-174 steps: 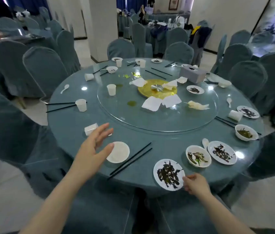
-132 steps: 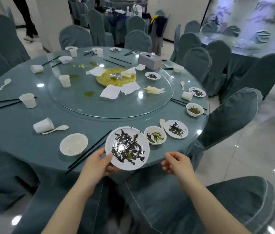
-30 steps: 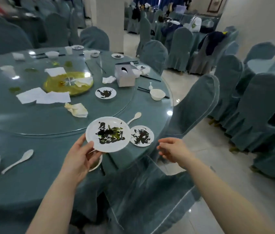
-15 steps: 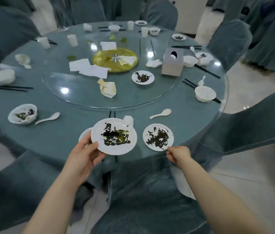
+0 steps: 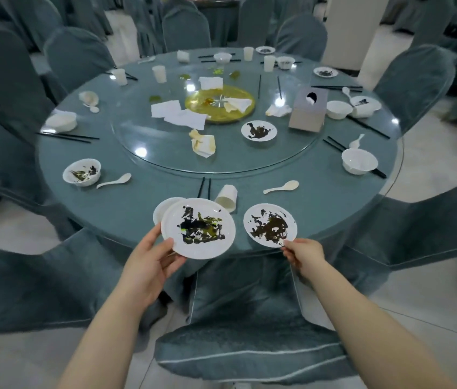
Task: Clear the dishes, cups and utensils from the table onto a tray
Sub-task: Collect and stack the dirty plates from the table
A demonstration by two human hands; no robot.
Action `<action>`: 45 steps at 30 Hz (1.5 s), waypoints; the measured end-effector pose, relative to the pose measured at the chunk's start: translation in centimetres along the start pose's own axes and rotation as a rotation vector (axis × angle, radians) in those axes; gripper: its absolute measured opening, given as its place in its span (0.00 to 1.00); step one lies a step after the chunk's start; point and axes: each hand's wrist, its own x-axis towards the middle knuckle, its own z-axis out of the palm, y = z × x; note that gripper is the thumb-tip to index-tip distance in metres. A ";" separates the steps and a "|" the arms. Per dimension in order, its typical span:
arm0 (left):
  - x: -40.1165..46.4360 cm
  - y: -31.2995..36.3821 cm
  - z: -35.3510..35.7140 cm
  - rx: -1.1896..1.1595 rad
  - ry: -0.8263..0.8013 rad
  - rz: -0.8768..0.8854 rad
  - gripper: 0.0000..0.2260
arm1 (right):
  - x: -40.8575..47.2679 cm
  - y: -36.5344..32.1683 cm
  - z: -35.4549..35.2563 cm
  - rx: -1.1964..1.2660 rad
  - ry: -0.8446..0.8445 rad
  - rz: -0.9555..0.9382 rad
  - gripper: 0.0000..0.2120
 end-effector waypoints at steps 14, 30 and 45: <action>-13.6 -4.9 1.9 -0.039 -0.131 0.001 0.21 | -20.8 0.4 -8.2 -0.034 -0.229 -0.324 0.06; -19.6 -7.4 8.2 -0.025 -0.371 -0.028 0.14 | -26.0 2.6 -14.9 0.013 -0.189 -0.413 0.07; -16.8 -14.5 33.9 0.040 -0.537 -0.053 0.19 | -16.4 -6.0 -38.0 0.082 -0.085 -0.432 0.06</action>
